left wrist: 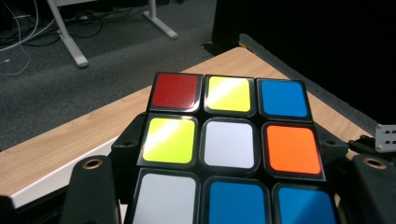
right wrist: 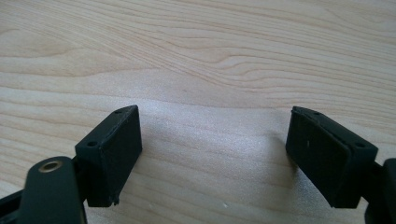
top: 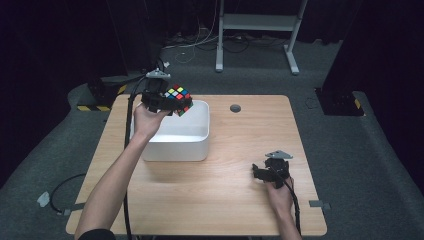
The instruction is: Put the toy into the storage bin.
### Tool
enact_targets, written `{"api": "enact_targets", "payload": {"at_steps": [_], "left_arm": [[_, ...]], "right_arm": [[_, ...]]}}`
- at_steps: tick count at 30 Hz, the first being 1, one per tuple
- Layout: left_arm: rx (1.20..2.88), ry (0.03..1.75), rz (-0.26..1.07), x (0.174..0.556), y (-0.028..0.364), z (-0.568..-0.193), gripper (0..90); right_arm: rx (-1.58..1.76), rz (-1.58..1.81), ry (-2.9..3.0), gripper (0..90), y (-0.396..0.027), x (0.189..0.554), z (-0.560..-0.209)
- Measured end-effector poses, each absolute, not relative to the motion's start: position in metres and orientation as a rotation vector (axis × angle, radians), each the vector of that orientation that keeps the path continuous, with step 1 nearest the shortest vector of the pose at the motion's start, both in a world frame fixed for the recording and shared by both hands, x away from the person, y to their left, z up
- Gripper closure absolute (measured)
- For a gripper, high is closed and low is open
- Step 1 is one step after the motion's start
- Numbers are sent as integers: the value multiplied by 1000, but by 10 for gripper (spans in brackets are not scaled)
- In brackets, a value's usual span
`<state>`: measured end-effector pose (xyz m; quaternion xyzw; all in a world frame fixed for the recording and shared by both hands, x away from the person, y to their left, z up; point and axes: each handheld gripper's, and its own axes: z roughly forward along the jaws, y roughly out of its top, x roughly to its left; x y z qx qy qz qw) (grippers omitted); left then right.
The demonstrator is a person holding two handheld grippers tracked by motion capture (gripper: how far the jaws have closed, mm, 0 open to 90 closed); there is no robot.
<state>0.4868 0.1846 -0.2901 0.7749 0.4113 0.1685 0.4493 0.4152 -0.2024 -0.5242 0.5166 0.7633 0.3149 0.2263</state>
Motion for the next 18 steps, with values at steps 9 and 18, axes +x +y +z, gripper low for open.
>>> {"api": "enact_targets", "payload": {"at_steps": [9, 18], "left_arm": [[1923, 1044, 427, 500, 184, -290, 332], [1934, 1058, 426, 516, 175, -300, 332]], "right_arm": [[1426, 870, 2107, 183, -202, 415, -524], [1417, 872, 2113, 193, -201, 415, -524]]}}
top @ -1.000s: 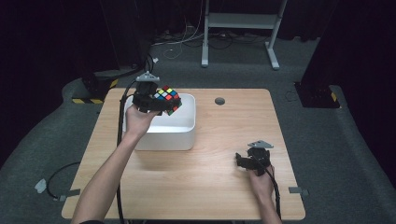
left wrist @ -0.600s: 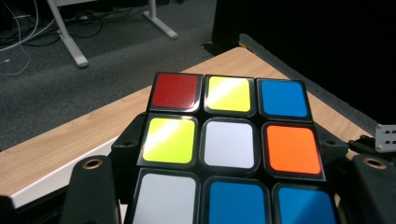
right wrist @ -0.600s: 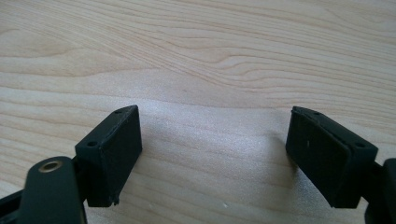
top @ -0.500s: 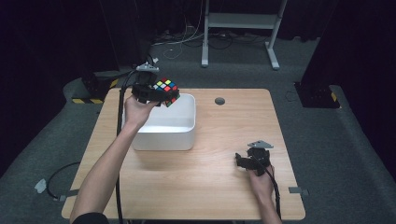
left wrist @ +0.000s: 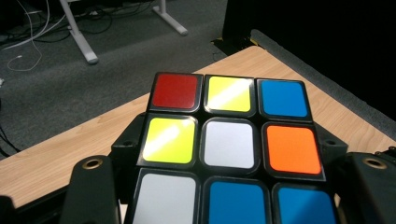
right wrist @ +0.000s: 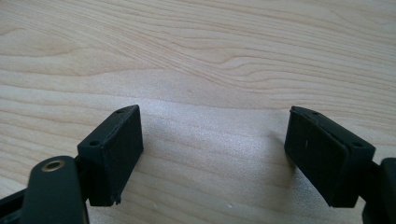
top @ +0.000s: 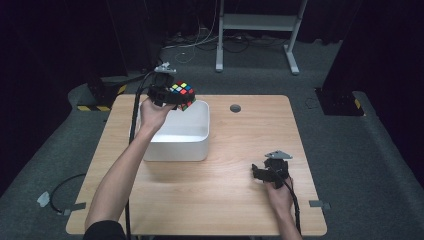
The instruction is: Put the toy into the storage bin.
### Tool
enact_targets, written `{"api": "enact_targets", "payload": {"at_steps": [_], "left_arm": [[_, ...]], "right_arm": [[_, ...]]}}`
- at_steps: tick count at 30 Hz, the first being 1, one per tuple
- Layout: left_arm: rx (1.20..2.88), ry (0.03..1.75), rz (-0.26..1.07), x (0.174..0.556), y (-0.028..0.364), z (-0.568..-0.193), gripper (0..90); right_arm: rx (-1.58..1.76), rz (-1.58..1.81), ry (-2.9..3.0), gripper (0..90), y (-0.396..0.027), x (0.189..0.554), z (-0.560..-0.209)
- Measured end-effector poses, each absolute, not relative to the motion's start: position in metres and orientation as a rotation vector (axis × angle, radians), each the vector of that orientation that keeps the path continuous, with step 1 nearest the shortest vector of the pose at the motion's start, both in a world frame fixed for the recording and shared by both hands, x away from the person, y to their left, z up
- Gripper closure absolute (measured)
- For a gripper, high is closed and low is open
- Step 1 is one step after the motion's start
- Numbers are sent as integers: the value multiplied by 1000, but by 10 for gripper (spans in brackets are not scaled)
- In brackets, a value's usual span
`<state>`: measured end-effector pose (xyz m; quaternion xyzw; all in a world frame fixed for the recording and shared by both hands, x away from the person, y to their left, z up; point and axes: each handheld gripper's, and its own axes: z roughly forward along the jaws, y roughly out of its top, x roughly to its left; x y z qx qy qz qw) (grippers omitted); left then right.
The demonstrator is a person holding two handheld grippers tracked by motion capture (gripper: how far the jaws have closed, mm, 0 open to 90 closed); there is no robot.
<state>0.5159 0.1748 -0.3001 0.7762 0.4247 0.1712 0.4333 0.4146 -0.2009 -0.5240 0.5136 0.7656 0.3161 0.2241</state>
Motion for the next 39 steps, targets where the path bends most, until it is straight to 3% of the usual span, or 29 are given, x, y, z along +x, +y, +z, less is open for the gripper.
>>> {"api": "enact_targets", "payload": {"at_steps": [19, 39], "left_arm": [[2045, 1092, 464, 534, 149, -332, 332], [2045, 1224, 454, 553, 159, -359, 330]], "right_arm": [[1412, 877, 2118, 193, -200, 414, -524], [1412, 877, 2119, 193, -200, 414, -524]]}}
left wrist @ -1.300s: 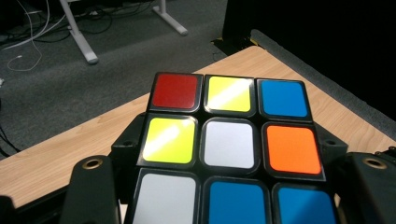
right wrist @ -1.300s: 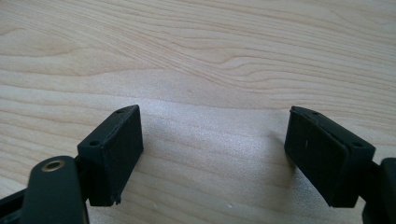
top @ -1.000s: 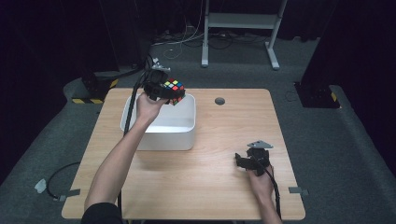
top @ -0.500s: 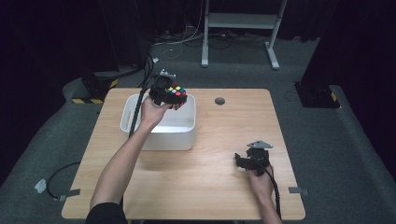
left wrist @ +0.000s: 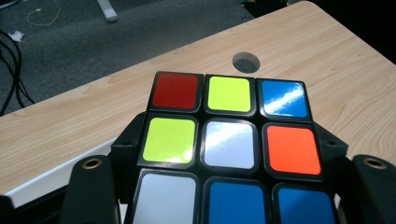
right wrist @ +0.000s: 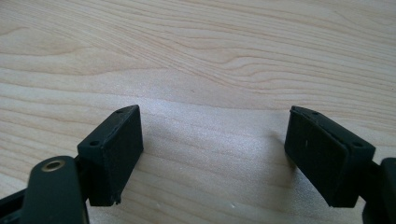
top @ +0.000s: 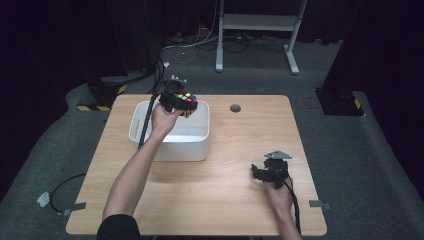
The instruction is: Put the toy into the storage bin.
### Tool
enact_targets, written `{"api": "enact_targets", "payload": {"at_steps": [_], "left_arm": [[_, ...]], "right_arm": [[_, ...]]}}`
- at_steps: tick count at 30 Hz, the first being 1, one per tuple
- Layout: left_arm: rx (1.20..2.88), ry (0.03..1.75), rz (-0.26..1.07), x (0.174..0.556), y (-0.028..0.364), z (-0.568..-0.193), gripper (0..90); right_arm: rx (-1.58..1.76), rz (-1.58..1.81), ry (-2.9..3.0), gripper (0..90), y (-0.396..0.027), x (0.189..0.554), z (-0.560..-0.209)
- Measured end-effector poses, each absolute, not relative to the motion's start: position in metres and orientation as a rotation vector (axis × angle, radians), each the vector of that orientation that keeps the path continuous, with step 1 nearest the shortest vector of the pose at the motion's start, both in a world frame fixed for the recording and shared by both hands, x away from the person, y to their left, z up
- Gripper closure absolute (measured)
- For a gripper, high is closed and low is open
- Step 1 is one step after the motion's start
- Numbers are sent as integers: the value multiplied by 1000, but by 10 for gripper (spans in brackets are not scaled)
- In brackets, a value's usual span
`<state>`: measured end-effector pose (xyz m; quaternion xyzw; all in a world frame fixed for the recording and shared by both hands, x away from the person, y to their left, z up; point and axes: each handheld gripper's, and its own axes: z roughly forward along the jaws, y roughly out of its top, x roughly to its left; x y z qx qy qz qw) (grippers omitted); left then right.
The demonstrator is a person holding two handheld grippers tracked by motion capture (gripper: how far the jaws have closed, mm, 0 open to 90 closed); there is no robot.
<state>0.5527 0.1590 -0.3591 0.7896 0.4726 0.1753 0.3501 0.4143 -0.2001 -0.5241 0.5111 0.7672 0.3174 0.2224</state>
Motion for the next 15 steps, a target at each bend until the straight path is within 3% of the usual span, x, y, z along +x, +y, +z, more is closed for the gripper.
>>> {"api": "enact_targets", "payload": {"at_steps": [15], "left_arm": [[2091, 1311, 481, 561, 155, -371, 331]], "right_arm": [[1412, 877, 2119, 193, -200, 414, -524]]}}
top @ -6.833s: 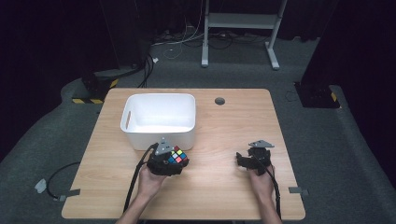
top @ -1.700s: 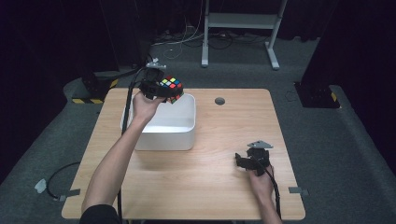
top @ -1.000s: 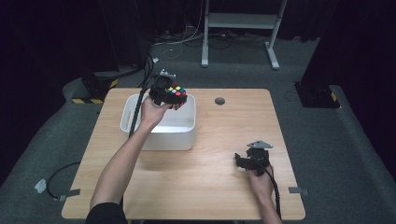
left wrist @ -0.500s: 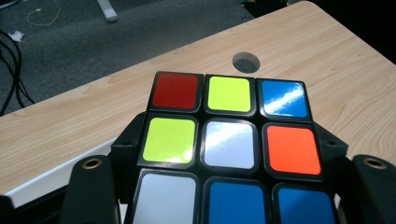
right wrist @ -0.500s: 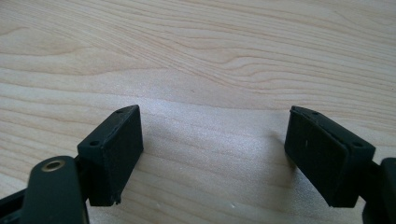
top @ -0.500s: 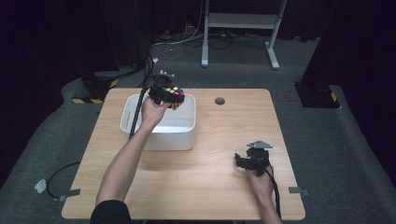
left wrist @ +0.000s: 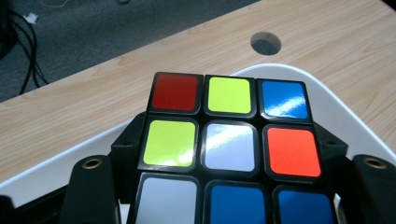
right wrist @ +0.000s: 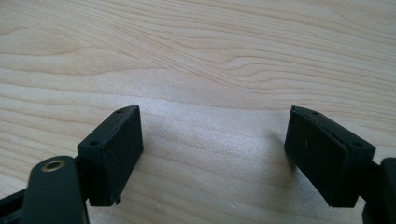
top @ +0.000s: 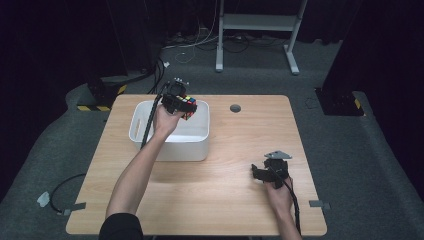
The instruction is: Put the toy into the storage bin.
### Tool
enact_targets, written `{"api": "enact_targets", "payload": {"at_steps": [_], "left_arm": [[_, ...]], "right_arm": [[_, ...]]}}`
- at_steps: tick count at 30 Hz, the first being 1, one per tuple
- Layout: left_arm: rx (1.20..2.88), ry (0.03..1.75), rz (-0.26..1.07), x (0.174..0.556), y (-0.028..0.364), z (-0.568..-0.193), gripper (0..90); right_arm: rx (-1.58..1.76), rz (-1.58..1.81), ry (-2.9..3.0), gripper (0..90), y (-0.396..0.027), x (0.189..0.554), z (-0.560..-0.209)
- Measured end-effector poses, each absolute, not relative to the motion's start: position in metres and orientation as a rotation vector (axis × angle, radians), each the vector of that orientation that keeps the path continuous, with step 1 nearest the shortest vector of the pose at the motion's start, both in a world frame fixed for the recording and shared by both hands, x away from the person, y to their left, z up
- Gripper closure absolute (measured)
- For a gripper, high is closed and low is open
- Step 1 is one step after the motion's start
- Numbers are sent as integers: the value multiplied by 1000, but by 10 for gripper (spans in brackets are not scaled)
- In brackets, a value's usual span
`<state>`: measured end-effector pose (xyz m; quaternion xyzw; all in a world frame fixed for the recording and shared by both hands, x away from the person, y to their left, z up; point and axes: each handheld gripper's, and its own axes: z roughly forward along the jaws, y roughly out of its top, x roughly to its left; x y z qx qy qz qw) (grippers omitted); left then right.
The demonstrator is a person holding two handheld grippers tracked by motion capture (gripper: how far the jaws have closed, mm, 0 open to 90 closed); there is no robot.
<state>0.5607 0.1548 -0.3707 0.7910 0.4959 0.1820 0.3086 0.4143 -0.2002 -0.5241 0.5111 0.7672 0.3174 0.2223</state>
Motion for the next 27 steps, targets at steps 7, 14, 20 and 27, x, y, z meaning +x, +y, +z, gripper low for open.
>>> {"api": "enact_targets", "payload": {"at_steps": [7, 14, 20, 27], "left_arm": [[2068, 1325, 475, 561, 158, -370, 331], [2079, 1329, 489, 559, 159, -372, 333], [2086, 1341, 507, 557, 161, -376, 335], [2065, 1360, 495, 555, 168, -374, 336]], "right_arm": [[1412, 877, 2119, 193, -200, 414, -524], [1412, 877, 2119, 193, -200, 414, -524], [1412, 877, 2119, 193, -200, 414, -524], [1412, 877, 2119, 193, -200, 414, -524]]}}
